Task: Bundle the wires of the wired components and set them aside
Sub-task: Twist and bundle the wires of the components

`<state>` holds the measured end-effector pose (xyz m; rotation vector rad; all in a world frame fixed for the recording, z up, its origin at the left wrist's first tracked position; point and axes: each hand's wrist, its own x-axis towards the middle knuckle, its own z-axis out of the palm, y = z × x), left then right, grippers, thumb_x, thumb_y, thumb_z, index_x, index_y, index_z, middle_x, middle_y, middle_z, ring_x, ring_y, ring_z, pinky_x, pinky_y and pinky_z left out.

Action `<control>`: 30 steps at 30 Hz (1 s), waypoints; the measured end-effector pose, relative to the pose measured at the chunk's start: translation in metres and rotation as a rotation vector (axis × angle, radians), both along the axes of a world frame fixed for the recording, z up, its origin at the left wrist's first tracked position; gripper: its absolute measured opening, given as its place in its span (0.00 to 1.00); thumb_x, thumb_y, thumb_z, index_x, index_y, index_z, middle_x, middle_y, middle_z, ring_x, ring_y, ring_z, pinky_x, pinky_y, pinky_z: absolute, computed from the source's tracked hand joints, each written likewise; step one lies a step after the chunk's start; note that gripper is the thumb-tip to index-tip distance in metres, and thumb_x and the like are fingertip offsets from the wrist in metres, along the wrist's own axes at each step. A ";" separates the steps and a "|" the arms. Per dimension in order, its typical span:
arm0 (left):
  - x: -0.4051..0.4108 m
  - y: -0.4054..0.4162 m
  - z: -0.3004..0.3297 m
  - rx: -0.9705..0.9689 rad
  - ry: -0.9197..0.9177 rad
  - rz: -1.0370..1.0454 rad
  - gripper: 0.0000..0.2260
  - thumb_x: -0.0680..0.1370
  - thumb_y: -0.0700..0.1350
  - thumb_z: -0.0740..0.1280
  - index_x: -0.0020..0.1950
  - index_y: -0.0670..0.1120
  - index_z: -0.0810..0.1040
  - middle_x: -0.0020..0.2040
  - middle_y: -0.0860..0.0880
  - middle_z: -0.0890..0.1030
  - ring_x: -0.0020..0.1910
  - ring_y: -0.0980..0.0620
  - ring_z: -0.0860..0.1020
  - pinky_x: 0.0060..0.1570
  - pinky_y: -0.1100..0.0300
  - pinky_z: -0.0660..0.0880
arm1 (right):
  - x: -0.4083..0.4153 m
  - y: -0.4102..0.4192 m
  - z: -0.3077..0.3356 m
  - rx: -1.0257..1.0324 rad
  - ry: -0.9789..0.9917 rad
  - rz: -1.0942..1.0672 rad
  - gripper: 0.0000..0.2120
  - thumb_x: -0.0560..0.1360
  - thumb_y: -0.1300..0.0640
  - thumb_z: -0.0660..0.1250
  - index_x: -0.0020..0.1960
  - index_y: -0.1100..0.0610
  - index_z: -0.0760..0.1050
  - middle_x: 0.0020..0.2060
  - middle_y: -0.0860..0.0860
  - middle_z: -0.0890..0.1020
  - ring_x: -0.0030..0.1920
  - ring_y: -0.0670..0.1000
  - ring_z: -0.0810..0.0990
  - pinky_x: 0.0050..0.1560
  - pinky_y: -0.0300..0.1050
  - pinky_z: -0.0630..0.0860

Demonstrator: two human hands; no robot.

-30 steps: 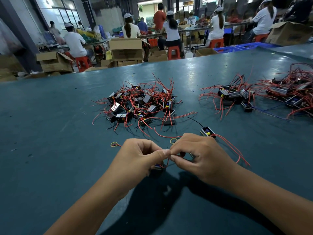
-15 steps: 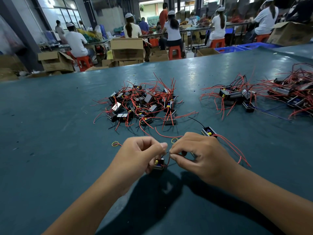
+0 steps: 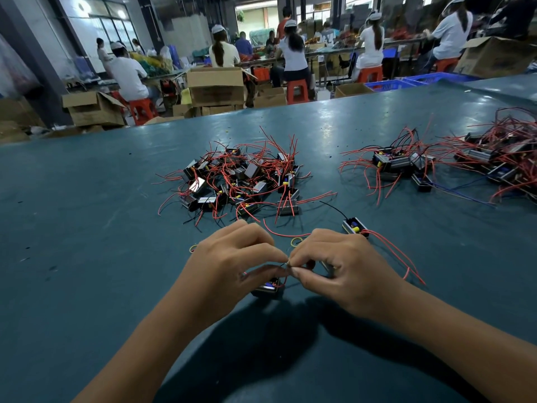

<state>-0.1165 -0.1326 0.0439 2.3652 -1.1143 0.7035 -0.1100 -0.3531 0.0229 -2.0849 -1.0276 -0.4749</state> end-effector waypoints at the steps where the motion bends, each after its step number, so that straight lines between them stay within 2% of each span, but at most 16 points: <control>1: 0.000 -0.001 0.000 0.016 -0.012 -0.001 0.09 0.78 0.52 0.69 0.48 0.48 0.86 0.44 0.53 0.79 0.42 0.50 0.77 0.40 0.54 0.75 | 0.000 0.000 0.000 -0.003 -0.002 0.001 0.02 0.74 0.60 0.71 0.43 0.56 0.82 0.39 0.46 0.83 0.41 0.43 0.77 0.45 0.36 0.73; 12: -0.007 0.000 0.008 0.114 -0.051 -0.024 0.09 0.80 0.48 0.66 0.51 0.47 0.85 0.44 0.51 0.80 0.41 0.46 0.77 0.37 0.50 0.75 | -0.002 0.002 0.000 -0.030 -0.027 0.022 0.02 0.74 0.60 0.71 0.43 0.56 0.81 0.40 0.47 0.83 0.42 0.47 0.78 0.45 0.43 0.75; 23: -0.008 -0.002 0.009 0.115 -0.051 -0.038 0.10 0.81 0.48 0.65 0.48 0.45 0.84 0.44 0.50 0.79 0.41 0.46 0.77 0.38 0.50 0.76 | -0.003 0.002 0.001 -0.059 -0.084 0.035 0.01 0.74 0.62 0.71 0.43 0.58 0.81 0.41 0.48 0.83 0.41 0.47 0.77 0.46 0.42 0.75; 25: -0.010 -0.005 0.007 0.097 0.002 -0.016 0.10 0.81 0.50 0.65 0.48 0.46 0.82 0.44 0.51 0.79 0.42 0.48 0.77 0.39 0.50 0.76 | -0.003 0.002 0.001 -0.070 -0.094 0.036 0.02 0.74 0.61 0.71 0.43 0.59 0.81 0.42 0.48 0.83 0.41 0.49 0.77 0.45 0.44 0.75; 27: -0.013 -0.007 0.006 0.027 0.131 0.024 0.09 0.80 0.51 0.65 0.47 0.48 0.81 0.44 0.56 0.76 0.43 0.53 0.74 0.40 0.52 0.75 | -0.003 0.001 0.001 -0.074 -0.103 0.033 0.03 0.75 0.60 0.70 0.43 0.59 0.82 0.42 0.48 0.84 0.41 0.50 0.78 0.45 0.45 0.75; 30: -0.012 -0.006 0.002 -0.059 0.311 0.063 0.04 0.80 0.47 0.69 0.46 0.50 0.79 0.42 0.59 0.73 0.41 0.58 0.72 0.41 0.58 0.72 | -0.003 0.001 0.001 -0.068 -0.102 0.028 0.04 0.75 0.59 0.70 0.45 0.59 0.83 0.42 0.47 0.84 0.42 0.50 0.78 0.45 0.46 0.75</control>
